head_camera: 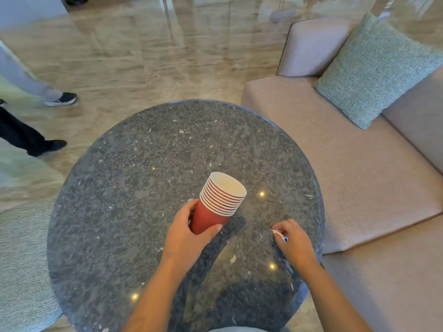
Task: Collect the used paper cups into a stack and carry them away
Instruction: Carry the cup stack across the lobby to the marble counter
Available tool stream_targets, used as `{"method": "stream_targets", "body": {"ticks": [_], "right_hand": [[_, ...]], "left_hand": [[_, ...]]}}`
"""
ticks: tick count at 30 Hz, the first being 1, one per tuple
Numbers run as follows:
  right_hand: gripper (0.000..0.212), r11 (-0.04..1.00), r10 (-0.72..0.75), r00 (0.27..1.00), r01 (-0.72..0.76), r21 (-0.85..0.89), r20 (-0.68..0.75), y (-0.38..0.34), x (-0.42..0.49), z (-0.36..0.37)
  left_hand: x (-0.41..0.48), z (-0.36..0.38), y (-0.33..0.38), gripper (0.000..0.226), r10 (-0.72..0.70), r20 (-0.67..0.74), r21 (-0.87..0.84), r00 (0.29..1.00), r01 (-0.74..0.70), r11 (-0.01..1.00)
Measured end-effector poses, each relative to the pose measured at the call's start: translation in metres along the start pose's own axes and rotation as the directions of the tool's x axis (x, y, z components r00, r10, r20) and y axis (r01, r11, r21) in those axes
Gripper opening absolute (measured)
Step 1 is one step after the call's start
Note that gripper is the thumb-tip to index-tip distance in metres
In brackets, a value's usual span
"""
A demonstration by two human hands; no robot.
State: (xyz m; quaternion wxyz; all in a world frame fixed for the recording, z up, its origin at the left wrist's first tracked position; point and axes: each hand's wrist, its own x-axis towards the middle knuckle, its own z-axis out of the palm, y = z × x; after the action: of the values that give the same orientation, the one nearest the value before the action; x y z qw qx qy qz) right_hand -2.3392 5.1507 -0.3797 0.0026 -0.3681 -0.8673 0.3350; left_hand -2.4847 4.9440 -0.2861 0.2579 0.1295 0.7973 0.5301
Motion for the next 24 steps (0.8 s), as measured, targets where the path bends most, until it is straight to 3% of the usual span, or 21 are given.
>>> {"method": "stream_targets", "body": {"ticks": [5, 14, 24], "right_hand": [[0.007, 0.999, -0.008, 1.000, 0.007, 0.050, 0.002, -0.006, 0.002, 0.000], [0.016, 0.959, -0.175, 0.984, 0.175, 0.222, -0.018, -0.053, 0.009, -0.011], [0.026, 0.885, -0.373, 0.924, 0.380, 0.268, -0.077, -0.114, -0.007, -0.010]], "left_hand": [[-0.006, -0.004, -0.001, 0.057, -0.001, -0.057, -0.009, 0.998, 0.001, 1.000], [-0.029, -0.017, -0.002, 0.055, -0.019, -0.175, -0.024, 0.984, 0.015, 1.000], [-0.062, -0.044, -0.013, 0.055, 0.010, -0.318, -0.076, 0.948, -0.036, 0.996]]}}
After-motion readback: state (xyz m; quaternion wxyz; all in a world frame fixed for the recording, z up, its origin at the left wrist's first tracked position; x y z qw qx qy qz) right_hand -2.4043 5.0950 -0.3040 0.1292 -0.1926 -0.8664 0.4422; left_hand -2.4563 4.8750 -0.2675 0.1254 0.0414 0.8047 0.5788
